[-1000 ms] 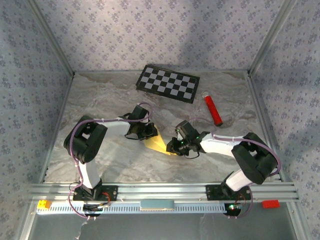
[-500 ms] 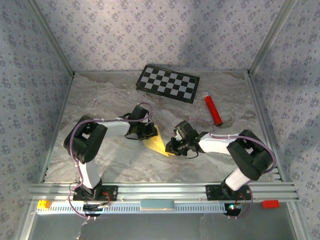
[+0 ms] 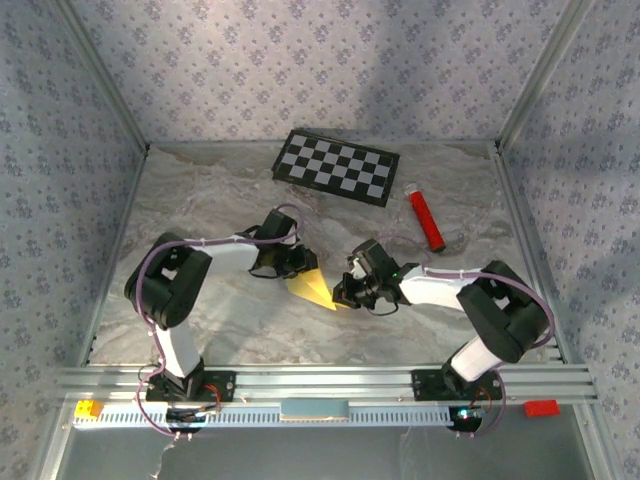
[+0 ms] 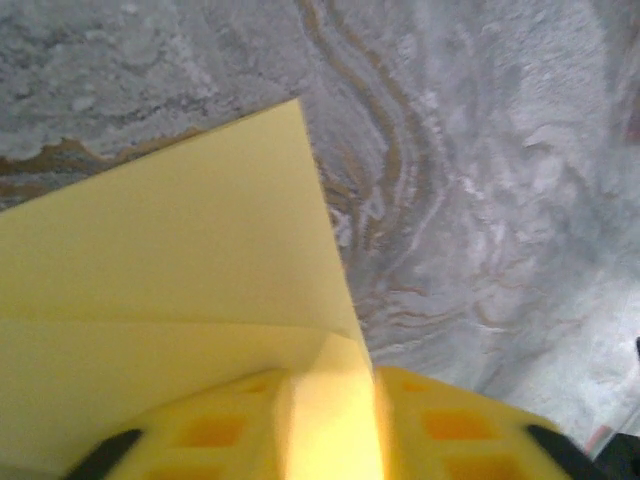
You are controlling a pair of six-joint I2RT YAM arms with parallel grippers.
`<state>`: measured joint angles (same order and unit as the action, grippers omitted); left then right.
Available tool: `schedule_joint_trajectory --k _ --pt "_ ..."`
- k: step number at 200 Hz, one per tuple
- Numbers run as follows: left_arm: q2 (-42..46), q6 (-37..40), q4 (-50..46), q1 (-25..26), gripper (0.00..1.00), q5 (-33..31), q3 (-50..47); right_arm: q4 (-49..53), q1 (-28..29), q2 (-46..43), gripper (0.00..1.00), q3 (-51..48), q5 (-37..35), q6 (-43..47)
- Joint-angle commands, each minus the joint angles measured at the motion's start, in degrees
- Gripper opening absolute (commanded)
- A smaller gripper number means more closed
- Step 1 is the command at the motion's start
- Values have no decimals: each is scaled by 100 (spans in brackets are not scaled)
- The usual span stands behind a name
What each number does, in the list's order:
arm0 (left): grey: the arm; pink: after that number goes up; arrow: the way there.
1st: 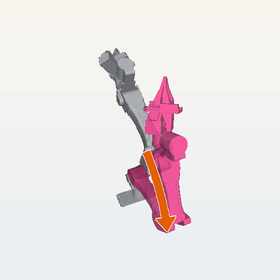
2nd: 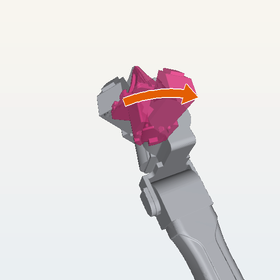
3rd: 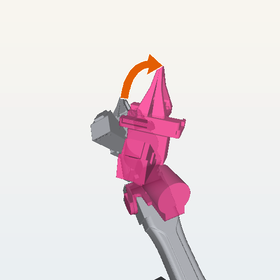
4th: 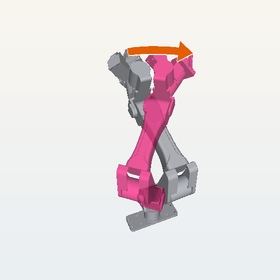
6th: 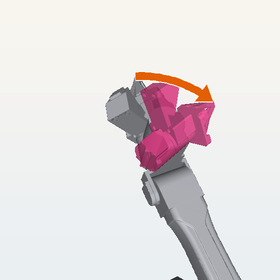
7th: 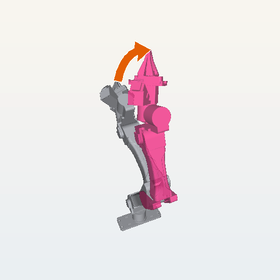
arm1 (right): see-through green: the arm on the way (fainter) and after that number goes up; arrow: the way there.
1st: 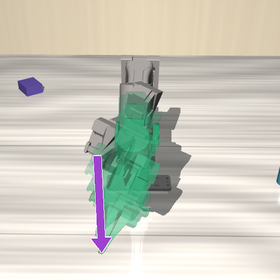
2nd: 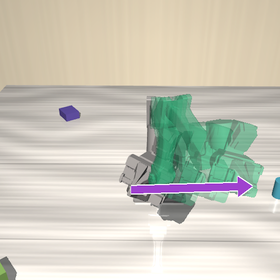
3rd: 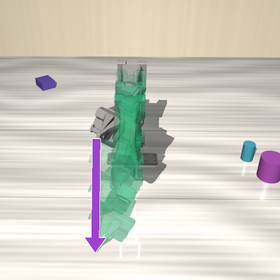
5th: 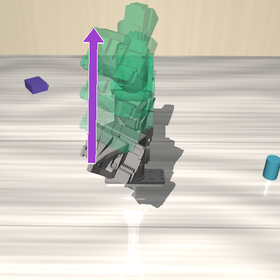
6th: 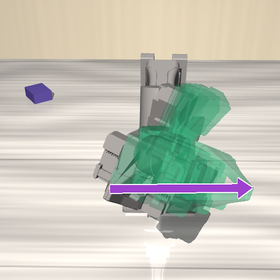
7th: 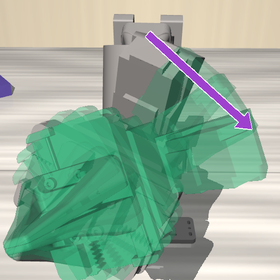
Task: Fold a paper plane with a square sheet of paper (pick it up from the middle)
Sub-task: Turn over the paper at the center of the table.
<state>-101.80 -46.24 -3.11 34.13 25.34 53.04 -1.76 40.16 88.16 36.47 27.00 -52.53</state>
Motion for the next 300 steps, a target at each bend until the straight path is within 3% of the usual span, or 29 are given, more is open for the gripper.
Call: schedule_joint_trajectory --k 1,43,77,121,149,175,223,262,300 --pt "664 -18 33 -38 39 55 13 501 -127 -441 0 45 -44 442" --pt "1580 105 -364 -38 49 -372 89 2014 -313 -1175 0 477 -552 1418" --pt "2159 151 -811 -44 50 -1041 19 3536 -343 -1713 0 1171 -1784 2247" --pt "2890 -59 -1156 -88 50 -2041 -340 5448 27 -1583 0 2397 -4334 2986" --pt "3355 -298 -1424 -226 50 -2588 -587 6333 689 -816 0 2884 -6257 3000" --pt "3767 -511 -1659 -423 51 -2922 -819 6876 1405 174 0 3362 -7207 2648" --pt "4277 -623 -1945 -753 52 -3082 -1106 6798 2714 1801 0 4000 -7034 2492" --pt "4337 -641 -1923 -824 53 -2994 -1215 6348 3050 2156 0 4332 -6300 2585" --pt "4278 -624 -1808 -829 53 -2839 -1221 5415 2769 1640 22 4042 -5016 2723"
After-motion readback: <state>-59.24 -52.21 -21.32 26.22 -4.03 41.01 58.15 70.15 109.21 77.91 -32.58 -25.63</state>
